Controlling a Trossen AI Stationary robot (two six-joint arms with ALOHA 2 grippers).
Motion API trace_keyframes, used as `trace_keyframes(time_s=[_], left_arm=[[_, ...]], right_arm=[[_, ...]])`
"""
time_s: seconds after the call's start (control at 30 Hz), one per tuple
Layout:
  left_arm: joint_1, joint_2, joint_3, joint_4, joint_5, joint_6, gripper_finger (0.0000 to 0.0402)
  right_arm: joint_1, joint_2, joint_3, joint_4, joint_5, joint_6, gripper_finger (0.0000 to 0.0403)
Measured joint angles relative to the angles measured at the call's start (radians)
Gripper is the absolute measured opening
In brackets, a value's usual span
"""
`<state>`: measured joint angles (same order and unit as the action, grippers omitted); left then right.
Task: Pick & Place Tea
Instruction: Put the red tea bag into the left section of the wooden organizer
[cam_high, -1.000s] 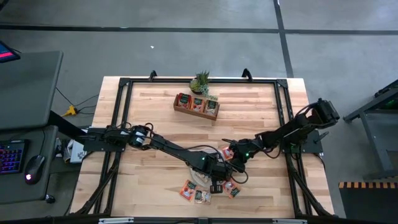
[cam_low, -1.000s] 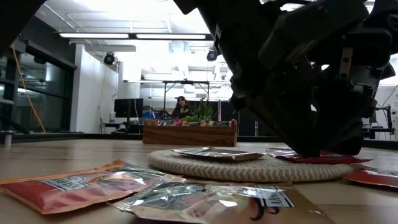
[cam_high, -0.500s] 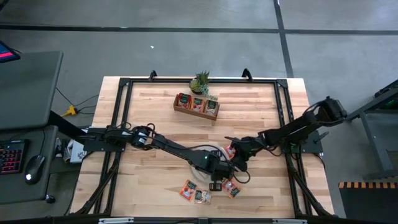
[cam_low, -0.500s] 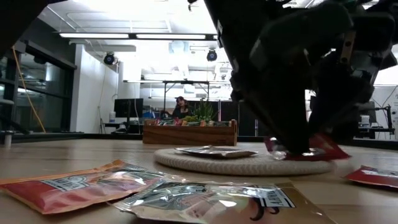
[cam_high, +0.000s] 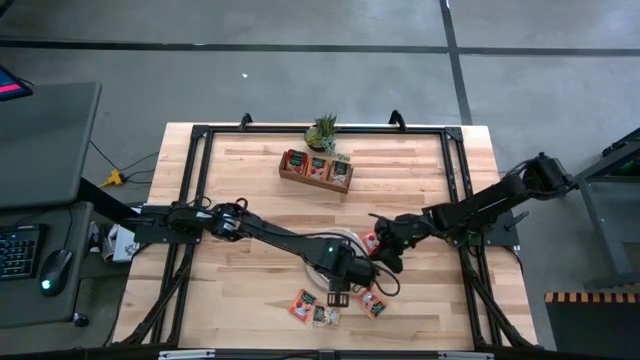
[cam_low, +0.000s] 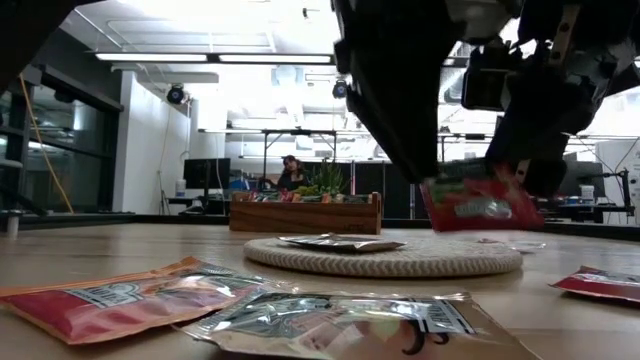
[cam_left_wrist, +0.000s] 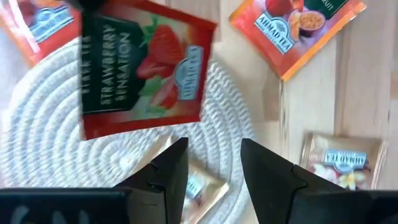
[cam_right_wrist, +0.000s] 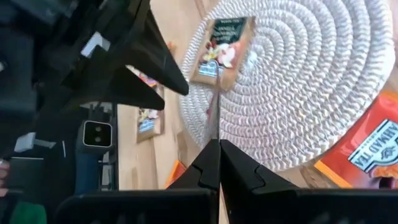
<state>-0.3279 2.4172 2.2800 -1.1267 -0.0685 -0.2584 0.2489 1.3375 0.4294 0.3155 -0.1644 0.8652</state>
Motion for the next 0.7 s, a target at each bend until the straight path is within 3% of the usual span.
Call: trace_keyframes(time_s=[0.17, 0.33, 0.7], left_arm=[[0.0, -0.003, 0.075, -0.136, -0.03, -0.018, 0.0145], [0.0, -0.046, 0.065, -0.224, -0.057, -0.062, 0.0145], [0.008, -0.142, 0.066, -0.369, -0.216, -0.101, 0.0145]], right_arm=[[0.0, -0.049, 0.0, -0.004, 0.008, -0.017, 0.0], [0.0, -0.113, 0.001, -0.032, 0.039, -0.052, 0.0], [-0.029, -0.26, 0.002, -0.117, 0.027, -0.149, 0.0]])
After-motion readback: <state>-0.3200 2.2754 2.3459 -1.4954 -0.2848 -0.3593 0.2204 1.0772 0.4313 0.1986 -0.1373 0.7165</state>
